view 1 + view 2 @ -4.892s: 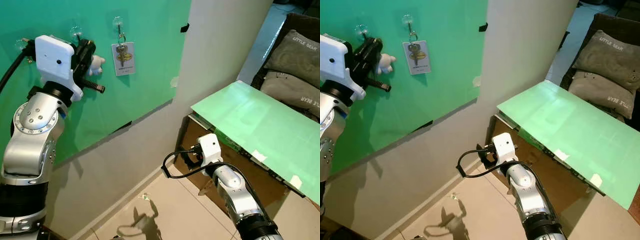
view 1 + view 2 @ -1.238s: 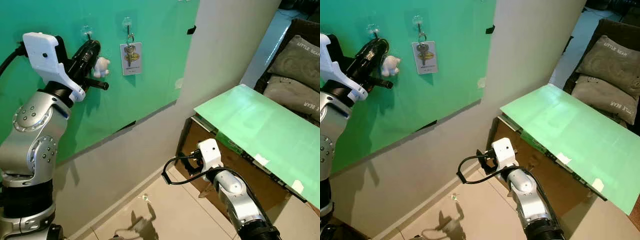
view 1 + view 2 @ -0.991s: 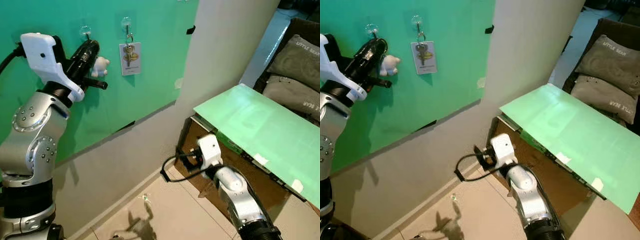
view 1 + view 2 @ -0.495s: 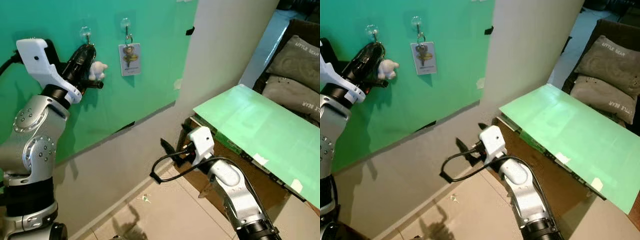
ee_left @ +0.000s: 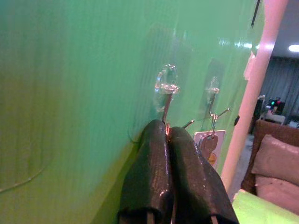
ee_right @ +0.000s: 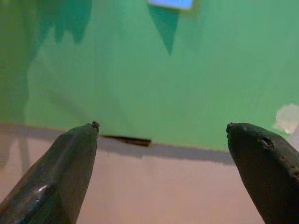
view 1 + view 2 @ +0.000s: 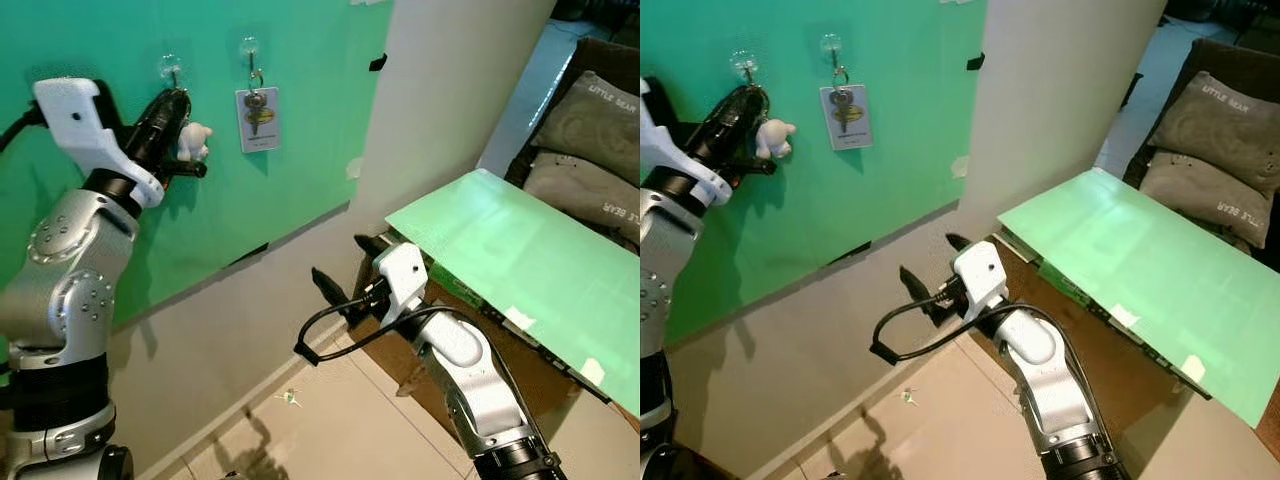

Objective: Hang keys on a hook

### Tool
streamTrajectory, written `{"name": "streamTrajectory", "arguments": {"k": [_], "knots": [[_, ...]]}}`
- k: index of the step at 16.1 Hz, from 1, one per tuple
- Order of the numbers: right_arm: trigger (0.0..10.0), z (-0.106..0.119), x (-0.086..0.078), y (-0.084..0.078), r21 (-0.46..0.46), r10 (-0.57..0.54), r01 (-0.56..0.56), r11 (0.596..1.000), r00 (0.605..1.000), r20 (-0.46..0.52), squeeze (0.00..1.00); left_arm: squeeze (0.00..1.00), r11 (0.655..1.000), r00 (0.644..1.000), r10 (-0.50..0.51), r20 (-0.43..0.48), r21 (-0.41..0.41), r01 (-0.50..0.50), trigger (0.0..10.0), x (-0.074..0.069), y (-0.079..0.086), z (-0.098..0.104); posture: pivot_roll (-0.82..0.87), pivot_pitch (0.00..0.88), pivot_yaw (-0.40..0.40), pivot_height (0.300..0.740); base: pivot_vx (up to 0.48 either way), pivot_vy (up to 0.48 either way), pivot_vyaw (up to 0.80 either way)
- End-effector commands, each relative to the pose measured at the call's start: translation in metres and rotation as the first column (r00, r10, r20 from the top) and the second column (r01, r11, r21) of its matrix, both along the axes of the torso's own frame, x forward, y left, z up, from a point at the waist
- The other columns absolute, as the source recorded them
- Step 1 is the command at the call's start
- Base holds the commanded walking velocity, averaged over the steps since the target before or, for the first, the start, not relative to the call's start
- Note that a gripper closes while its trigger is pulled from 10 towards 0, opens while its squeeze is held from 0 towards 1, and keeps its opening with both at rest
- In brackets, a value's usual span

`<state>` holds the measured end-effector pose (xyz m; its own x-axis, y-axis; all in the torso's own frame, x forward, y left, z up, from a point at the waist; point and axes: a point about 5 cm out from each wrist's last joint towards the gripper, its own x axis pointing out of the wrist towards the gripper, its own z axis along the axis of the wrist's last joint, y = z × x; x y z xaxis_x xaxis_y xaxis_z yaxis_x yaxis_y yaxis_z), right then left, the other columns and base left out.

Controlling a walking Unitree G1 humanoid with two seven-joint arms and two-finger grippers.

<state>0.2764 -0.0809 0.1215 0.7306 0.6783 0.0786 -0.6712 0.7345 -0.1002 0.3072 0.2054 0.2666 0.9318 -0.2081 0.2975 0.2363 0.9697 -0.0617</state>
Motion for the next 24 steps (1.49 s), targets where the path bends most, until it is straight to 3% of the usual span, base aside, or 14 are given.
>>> {"name": "streamTrajectory", "arguments": {"k": [1,2,3,4,7,9,12,14,15,17,20,22,24], "knots": [[10.0,0.011,0.002,0.001,0.019,0.015,-0.016,1.0,1.0,0.024,0.24,0.0,0.999,0.999,0.024,-0.043,0.049,-0.022,10.0,0.002,-0.002,-0.009,0.01,0.0,-0.046,0.74,0.0,0.0,0.0],[10.0,0.012,0.002,0.002,0.019,0.018,-0.019,1.0,1.0,0.024,0.23,0.0,0.997,0.999,0.029,-0.042,0.067,-0.027,10.0,0.002,-0.004,-0.011,0.01,0.0,-0.046,0.74,0.0,0.0,0.0],[10.0,0.01,0.001,0.001,0.014,0.019,-0.019,1.0,1.0,0.017,0.24,1.0,0.995,0.999,0.037,-0.039,0.09,-0.033,10.0,0.002,-0.005,-0.013,0.01,0.0,-0.045,0.74,0.0,0.0,0.0],[10.0,0.008,0.001,0.001,0.01,0.017,-0.018,1.0,1.0,0.009,0.24,1.0,0.993,0.998,0.051,-0.032,0.112,-0.047,10.0,0.002,-0.005,-0.014,0.01,0.0,-0.045,0.74,0.0,0.0,0.0],[10.0,0.005,0.0,0.0,0.012,0.009,-0.009,1.0,1.0,-0.01,0.24,1.0,0.947,0.997,0.074,-0.007,0.313,-0.068,10.0,-0.002,-0.008,-0.017,0.02,0.0,-0.042,0.74,0.0,0.0,0.0],[10.0,0.004,0.001,-0.001,0.013,0.004,-0.003,1.0,1.0,-0.02,0.24,1.0,0.932,0.994,0.112,-0.009,0.349,-0.102,10.0,-0.005,0.002,-0.015,0.02,0.0,-0.042,0.74,0.0,0.0,0.0],[10.0,0.002,0.001,0.001,0.015,0.004,-0.004,1.0,1.0,-0.023,0.24,1.0,0.872,0.976,0.176,0.126,0.439,-0.214,10.0,-0.015,0.01,-0.004,0.05,0.0,-0.043,0.74,0.0,0.0,0.0],[10.0,0.002,0.002,0.0,0.023,-0.014,0.014,1.0,0.999,-0.033,0.24,1.0,0.88,0.964,0.237,0.118,0.394,-0.264,10.0,-0.02,0.015,-0.015,0.05,0.0,-0.04,0.74,0.0,0.0,0.0],[10.0,0.002,0.004,-0.002,0.031,-0.036,0.038,0.999,0.999,-0.035,0.24,1.0,0.898,0.947,0.316,0.054,0.304,-0.317,10.0,-0.025,0.023,-0.032,0.04,0.0,-0.034,0.74,0.0,0.0,0.0],[10.0,0.002,0.005,-0.006,0.031,-0.065,0.066,0.997,0.997,-0.037,0.24,1.0,0.912,0.944,0.328,0.034,0.249,-0.326,10.0,-0.031,0.016,-0.046,0.04,0.0,-0.032,0.74,0.0,0.0,0.0],[10.0,-0.006,0.009,-0.018,0.055,-0.152,0.157,0.986,0.985,-0.087,0.24,1.0,0.912,0.946,0.323,0.027,0.26,-0.318,10.0,-0.044,0.001,-0.063,0.03,0.0,-0.026,0.74,0.0,0.0,0.0],[10.0,-0.013,0.013,-0.034,0.072,-0.264,0.274,0.959,0.957,-0.119,0.24,1.0,0.92,0.947,0.317,-0.05,0.257,-0.294,10.0,-0.055,-0.008,-0.087,0.03,0.0,-0.026,0.74,0.0,0.0,0.0],[10.0,-0.019,0.011,-0.043,0.052,-0.314,0.323,0.945,0.94,-0.136,0.24,1.0,0.916,0.947,0.301,-0.11,0.31,-0.255,10.0,-0.07,-0.015,-0.115,0.03,0.0,-0.026,0.74,0.0,0.0,0.0]]}}
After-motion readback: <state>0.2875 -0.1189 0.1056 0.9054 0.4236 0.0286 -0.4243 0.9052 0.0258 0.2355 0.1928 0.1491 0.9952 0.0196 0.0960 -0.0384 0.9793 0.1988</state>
